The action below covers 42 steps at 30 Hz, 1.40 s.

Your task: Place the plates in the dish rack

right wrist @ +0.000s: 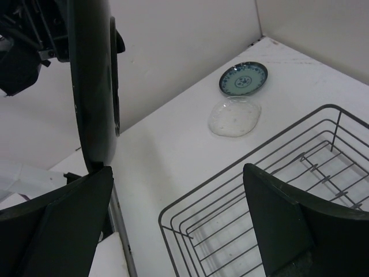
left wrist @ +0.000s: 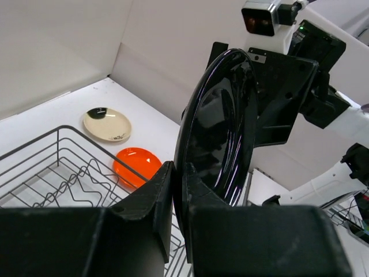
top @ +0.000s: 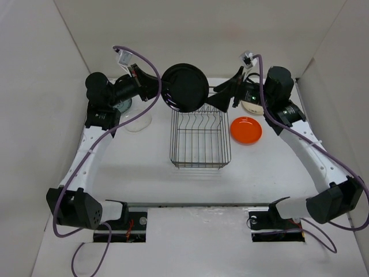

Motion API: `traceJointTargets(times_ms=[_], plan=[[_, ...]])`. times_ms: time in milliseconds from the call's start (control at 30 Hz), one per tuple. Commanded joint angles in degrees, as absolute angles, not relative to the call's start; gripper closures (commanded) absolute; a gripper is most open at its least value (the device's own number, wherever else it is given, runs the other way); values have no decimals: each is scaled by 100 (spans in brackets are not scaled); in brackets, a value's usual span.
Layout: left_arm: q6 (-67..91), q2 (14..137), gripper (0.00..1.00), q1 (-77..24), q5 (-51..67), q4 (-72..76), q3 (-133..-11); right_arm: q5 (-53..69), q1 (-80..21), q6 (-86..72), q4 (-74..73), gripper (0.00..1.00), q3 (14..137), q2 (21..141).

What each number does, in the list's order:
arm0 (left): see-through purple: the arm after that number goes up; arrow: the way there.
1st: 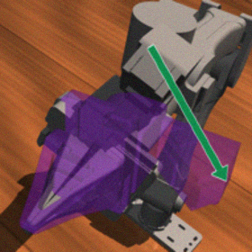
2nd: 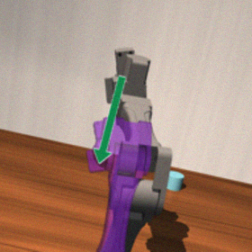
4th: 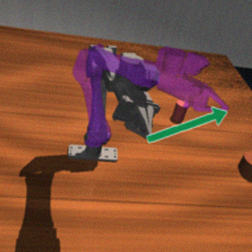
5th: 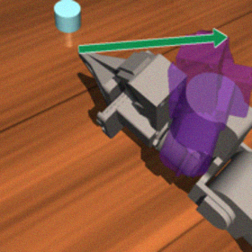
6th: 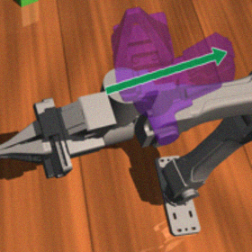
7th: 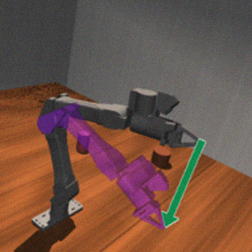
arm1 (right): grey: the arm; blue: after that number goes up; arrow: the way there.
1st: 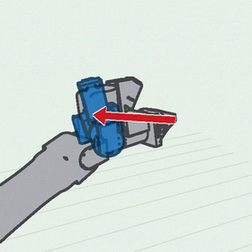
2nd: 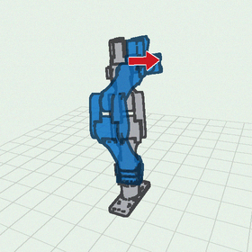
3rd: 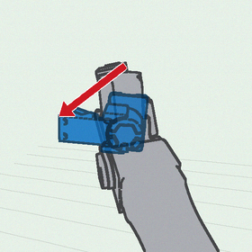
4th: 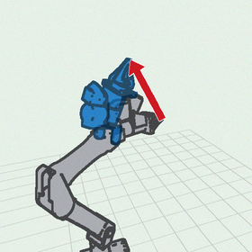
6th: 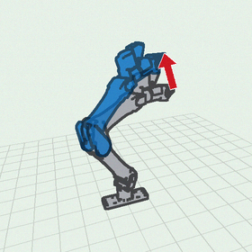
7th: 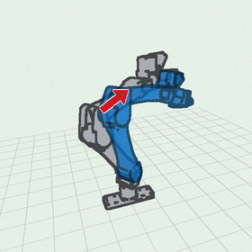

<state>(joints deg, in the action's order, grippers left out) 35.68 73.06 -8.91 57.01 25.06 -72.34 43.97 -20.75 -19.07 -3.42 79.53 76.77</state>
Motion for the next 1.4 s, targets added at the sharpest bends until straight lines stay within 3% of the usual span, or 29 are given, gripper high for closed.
traceJointTargets(times_ms=[0, 433, 800, 867, 900, 933, 967, 1000, 1033, 1067, 1100, 1133, 1167, 1200, 1367], plan=[[3560, 7216, 100, -905, 5775, 2893, -7269, 4386, -2109, -1890, 132, 2, 8332, 7480], [3278, 7383, 100, -905, 5291, 2522, -7321, 4491, -2003, -1942, 132, 2, 8288, 7189], [3533, 7330, 100, -1177, 5537, 2883, -7269, 4228, -2504, -1890, 132, 3, 8832, 8120], [3533, 7382, 100, -1230, 5537, 2935, -7269, 4167, -2583, -1942, 184, 13, 8938, 8226], [3533, 7383, 100, -1230, 5537, 2936, -7216, 4166, -2654, -1942, 185, 26, 8938, 8227], [3603, 7383, 100, -1230, 5537, 2936, -7216, 4166, -2654, -2073, 237, 75, 9025, 8305], [3604, 7383, 100, -1230, 5537, 2936, -7216, 4044, -2654, -2144, 237, 91, 9079, 8306], [3604, 7435, 100, -1230, 5468, 2883, -7216, 3782, -2654, -2205, 237, 100, 9079, 8306], [3508, 7436, 100, -1230, 5380, 2735, -7216, 3692, -2654, -2206, 237, 100, 9009, 8306], [3420, 7436, 90, -1230, 5153, 2551, -7268, 3561, -2654, -2276, 237, 100, 9009, 8175], [3297, 7436, 56, -1178, 5002, 2201, -7329, 3307, -2654, -2276, 237, 100, 8852, 8035], [3296, 7436, 56, -1082, 4836, 2032, -7330, 3157, -2654, -2276, 237, 100, 8851, 8033], [3235, 7436, 8, -1029, 4625, 1848, -7330, 2929, -2654, -2276, 72, 100, 8772, 7885], [3234, 7436, 0, -967, 4179, 1445, -7400, 2640, -2654, -2276, -60, 100, 8702, 7814], [3111, 7699, 0, -660, 1964, -445, -7988, 32, -3005, -2276, -1246, 100, 8788, 7761]])
